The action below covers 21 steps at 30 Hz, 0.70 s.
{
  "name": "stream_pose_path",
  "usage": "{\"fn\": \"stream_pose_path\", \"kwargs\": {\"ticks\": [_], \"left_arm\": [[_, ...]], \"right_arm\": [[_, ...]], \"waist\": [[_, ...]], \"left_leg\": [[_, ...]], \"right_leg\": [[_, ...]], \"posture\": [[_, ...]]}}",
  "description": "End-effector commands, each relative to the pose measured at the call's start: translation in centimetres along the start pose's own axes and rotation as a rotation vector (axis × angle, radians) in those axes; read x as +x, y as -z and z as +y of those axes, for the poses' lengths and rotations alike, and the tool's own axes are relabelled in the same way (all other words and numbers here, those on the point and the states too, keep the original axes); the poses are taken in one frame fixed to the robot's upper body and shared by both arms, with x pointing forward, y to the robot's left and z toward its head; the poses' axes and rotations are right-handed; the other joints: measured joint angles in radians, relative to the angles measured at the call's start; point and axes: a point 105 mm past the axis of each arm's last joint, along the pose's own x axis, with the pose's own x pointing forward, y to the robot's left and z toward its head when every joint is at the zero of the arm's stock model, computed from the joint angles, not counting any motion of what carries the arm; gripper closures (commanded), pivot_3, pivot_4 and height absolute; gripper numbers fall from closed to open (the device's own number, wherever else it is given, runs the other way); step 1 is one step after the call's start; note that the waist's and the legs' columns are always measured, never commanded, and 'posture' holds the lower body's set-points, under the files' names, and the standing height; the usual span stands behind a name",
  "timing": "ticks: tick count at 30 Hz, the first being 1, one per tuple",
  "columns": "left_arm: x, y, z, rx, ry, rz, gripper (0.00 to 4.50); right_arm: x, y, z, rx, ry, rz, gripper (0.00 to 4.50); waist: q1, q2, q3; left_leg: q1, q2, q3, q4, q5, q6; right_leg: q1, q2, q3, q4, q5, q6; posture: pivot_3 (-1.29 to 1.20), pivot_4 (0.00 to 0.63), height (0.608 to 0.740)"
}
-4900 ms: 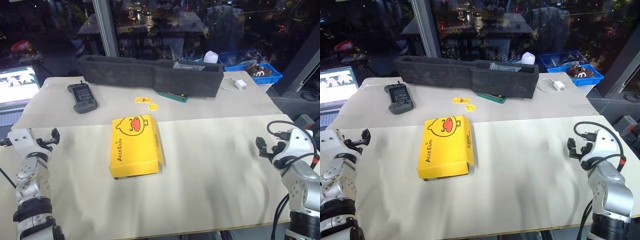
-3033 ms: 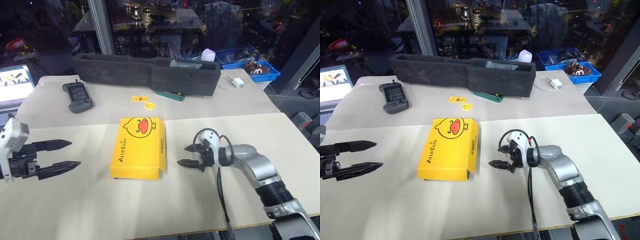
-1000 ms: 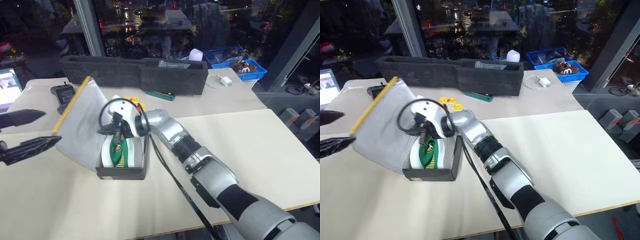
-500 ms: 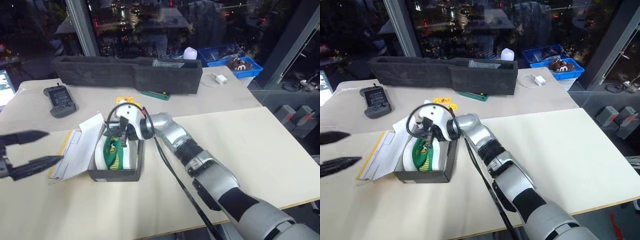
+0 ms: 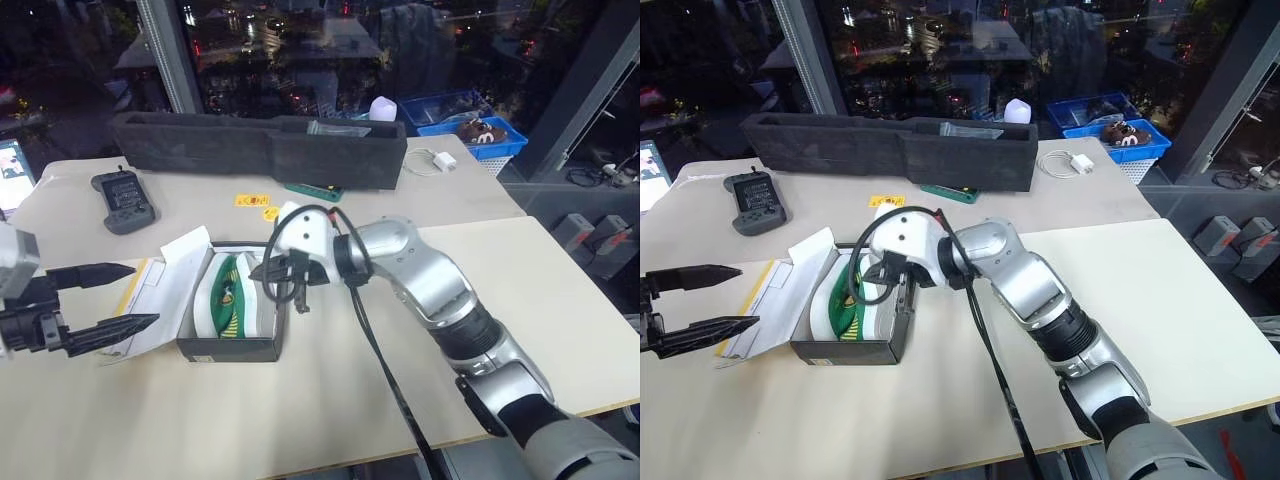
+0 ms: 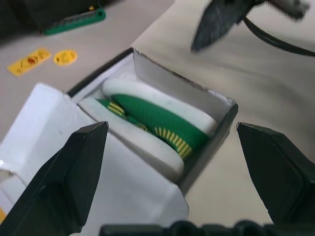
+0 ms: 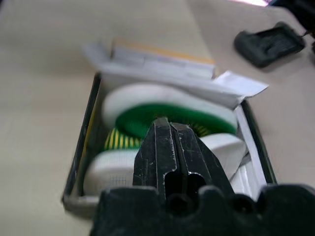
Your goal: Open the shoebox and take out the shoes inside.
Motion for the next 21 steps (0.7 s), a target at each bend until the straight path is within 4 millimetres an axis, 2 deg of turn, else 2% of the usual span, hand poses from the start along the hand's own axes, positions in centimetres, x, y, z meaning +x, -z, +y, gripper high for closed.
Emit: {"fn": "stream_pose_path", "kwargs": {"ticks": [1, 5, 10, 16, 21], "left_arm": [[0.2, -0.4, 0.4, 0.038, -0.001, 0.000, 0.00], [0.5, -0.4, 0.6, 0.039, 0.005, -0.005, 0.00], [0.6, -0.5, 0.7, 0.041, 0.007, -0.009, 0.00], [0.8, -0.8, 0.7, 0.042, 0.007, -0.013, 0.00], [0.9, -0.9, 0.6, 0.042, 0.008, -0.018, 0.00]], "right_arm": [[0.5, -1.1, -0.8, -0.222, -0.014, 0.019, 3.68], [1.5, -0.5, -1.5, -0.427, -0.062, 0.080, 2.38], [2.5, -1.0, -1.9, -0.718, -0.133, 0.107, 0.72], [3.4, -0.8, -2.0, -0.978, -0.217, 0.153, 0.72], [4.9, -0.2, -0.9, -1.103, -0.304, 0.153, 0.72]], "waist": [[0.000, 0.000, 0.000], [0.001, 0.000, 0.000], [0.001, -0.001, 0.000], [-0.001, -0.001, 0.001], [-0.001, -0.001, 0.001]], "left_leg": [[0.000, 0.003, 0.001, 0.000, 0.000, 0.000], [0.001, 0.005, 0.003, 0.000, 0.000, 0.000], [0.001, 0.007, 0.005, 0.000, -0.001, -0.001], [0.001, 0.008, 0.005, 0.000, -0.001, -0.002], [0.001, 0.008, 0.005, 0.000, -0.002, -0.003]], "right_leg": [[0.000, 0.001, 0.000, 0.000, 0.000, 0.000], [0.000, 0.002, 0.000, 0.000, 0.001, 0.000], [0.000, 0.002, 0.000, 0.000, 0.002, 0.002], [-0.001, 0.004, 0.000, 0.000, 0.003, 0.002], [-0.001, 0.004, 0.000, 0.000, 0.003, 0.001]], "posture": [[0.00, 0.150, 0.728], [0.00, 0.150, 0.728], [0.00, 0.150, 0.728], [0.00, 0.150, 0.728], [0.00, 0.150, 0.728]]}}
